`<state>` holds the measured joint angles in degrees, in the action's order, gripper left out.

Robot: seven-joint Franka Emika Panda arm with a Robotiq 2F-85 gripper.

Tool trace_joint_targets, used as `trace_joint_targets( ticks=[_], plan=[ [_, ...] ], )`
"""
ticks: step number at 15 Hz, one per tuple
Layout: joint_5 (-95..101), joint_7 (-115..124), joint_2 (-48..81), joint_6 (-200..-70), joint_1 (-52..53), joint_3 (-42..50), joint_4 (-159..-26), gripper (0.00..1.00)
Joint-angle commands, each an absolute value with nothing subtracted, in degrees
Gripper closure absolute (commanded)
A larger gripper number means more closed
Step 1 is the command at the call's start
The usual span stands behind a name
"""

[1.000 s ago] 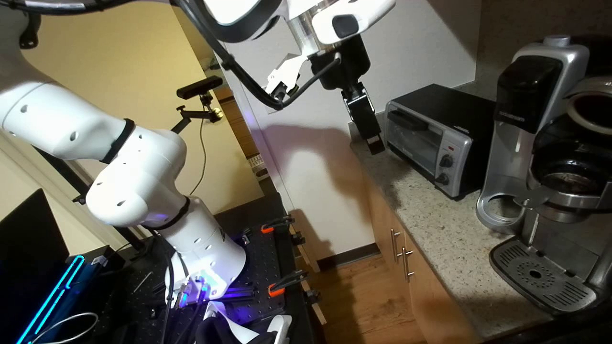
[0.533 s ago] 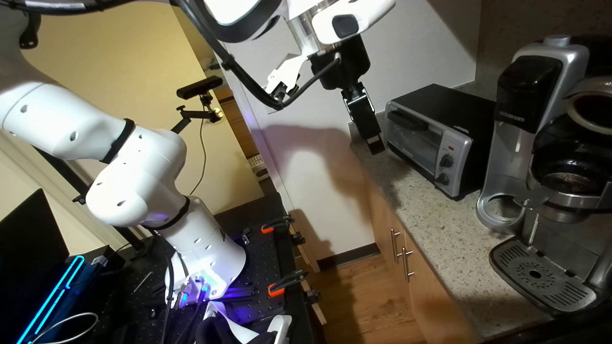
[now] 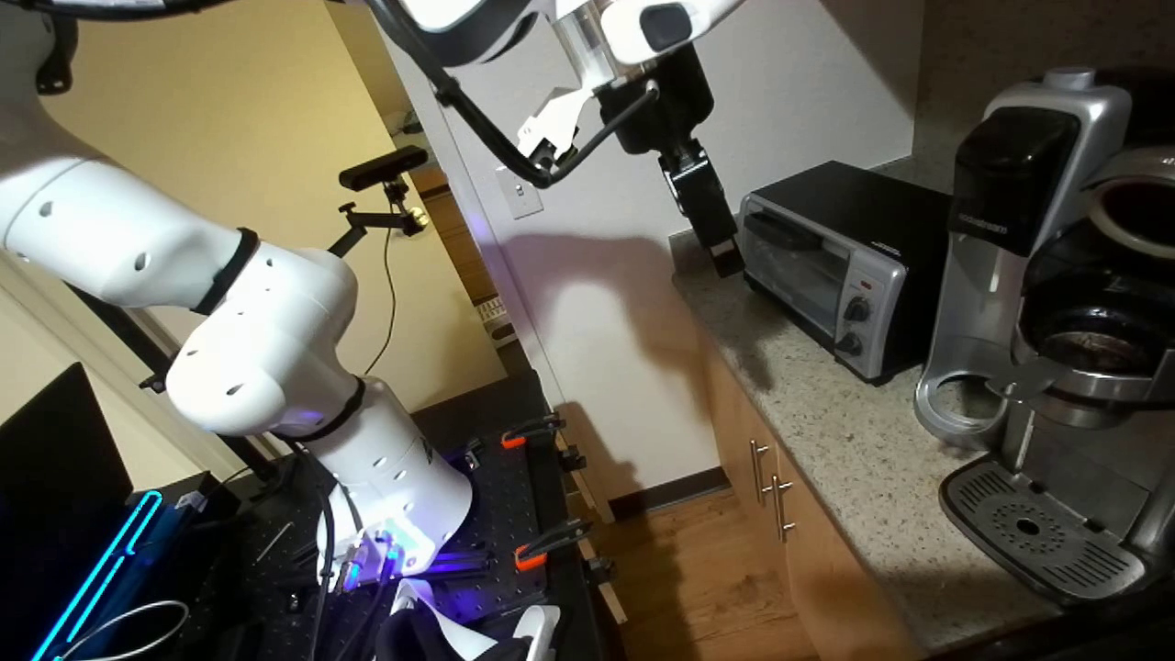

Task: Close the lid on the coffeemaker chamber

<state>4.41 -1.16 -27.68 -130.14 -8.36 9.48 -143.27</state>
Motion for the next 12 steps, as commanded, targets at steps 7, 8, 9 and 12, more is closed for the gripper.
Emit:
trace_joint_targets(
  ticks=[7,8,9,12],
  plan=[
    [3.3,-1.0,-26.1,-132.5,-8.0,8.7,-141.0,0.00],
    [3.1,-1.0,-25.9,-132.9,-7.9,8.8,-140.8,0.00],
    [3.2,-1.0,-25.6,-133.6,-7.8,8.7,-140.7,0.00],
    [3.4,-0.9,-24.8,-136.0,-7.9,8.6,-140.6,0.00]
  ],
)
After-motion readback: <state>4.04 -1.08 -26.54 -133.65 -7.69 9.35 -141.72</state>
